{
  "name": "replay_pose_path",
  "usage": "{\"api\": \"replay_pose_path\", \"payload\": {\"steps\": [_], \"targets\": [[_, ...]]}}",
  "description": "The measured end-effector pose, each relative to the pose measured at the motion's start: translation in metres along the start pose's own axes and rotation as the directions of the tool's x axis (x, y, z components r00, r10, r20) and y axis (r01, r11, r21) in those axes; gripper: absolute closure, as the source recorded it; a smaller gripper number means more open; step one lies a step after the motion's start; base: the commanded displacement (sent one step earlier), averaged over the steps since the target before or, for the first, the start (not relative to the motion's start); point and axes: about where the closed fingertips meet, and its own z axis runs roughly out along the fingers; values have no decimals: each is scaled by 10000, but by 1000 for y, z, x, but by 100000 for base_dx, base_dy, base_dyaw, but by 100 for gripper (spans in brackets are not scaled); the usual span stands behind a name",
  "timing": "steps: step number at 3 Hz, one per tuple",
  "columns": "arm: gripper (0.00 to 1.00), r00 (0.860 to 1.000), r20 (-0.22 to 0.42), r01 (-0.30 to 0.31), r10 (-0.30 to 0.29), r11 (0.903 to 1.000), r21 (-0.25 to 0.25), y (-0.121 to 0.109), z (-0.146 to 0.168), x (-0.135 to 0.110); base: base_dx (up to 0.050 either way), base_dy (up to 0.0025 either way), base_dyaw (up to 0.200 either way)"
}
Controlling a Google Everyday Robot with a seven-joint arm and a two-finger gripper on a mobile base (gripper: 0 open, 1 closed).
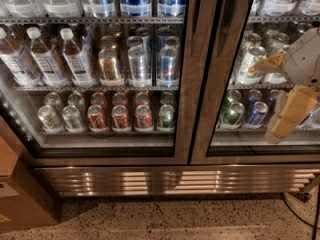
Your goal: Open left fridge door
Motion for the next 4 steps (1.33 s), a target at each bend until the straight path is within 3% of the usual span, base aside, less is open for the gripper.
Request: {"api": "replay_pose_path", "payload": {"steps": [2, 4], "targets": [[0, 9996, 101, 280, -278, 9994, -212, 3, 10, -15, 0, 0, 0], [0, 9898, 638, 1314, -1276, 9895, -599, 24, 24, -67, 0, 0, 0]]}}
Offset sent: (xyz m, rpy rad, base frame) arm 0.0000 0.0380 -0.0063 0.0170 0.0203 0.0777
